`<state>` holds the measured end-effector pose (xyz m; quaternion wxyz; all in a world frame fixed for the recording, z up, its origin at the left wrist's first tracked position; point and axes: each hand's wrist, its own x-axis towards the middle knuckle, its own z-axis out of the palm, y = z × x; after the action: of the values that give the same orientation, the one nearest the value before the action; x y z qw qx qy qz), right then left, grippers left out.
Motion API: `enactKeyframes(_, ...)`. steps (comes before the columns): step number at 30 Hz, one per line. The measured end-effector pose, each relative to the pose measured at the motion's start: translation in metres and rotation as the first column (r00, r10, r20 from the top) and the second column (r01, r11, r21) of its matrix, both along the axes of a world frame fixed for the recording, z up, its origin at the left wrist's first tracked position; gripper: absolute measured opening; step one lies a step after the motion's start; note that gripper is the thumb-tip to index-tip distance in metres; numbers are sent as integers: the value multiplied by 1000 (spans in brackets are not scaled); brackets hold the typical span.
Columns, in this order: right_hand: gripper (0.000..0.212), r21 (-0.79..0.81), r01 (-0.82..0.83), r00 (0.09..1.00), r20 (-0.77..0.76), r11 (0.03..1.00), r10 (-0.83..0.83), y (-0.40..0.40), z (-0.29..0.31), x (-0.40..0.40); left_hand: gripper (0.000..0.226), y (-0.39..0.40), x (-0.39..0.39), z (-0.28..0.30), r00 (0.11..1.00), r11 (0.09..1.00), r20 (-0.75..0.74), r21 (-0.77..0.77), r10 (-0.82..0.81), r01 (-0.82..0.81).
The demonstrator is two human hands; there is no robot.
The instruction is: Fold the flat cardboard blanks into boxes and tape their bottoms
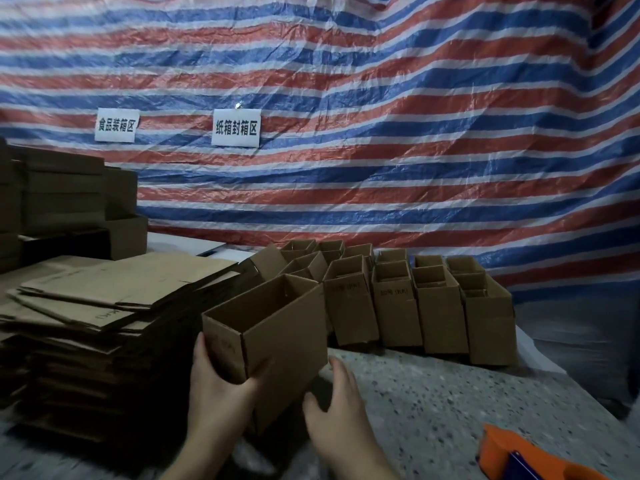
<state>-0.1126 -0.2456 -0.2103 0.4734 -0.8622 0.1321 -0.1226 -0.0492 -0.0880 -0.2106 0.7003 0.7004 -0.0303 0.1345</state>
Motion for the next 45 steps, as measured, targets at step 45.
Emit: enactKeyframes(45, 66, 209, -157, 988, 20, 965, 156, 18, 0, 174, 106, -60, 116, -14, 944, 912, -87, 300, 320, -281)
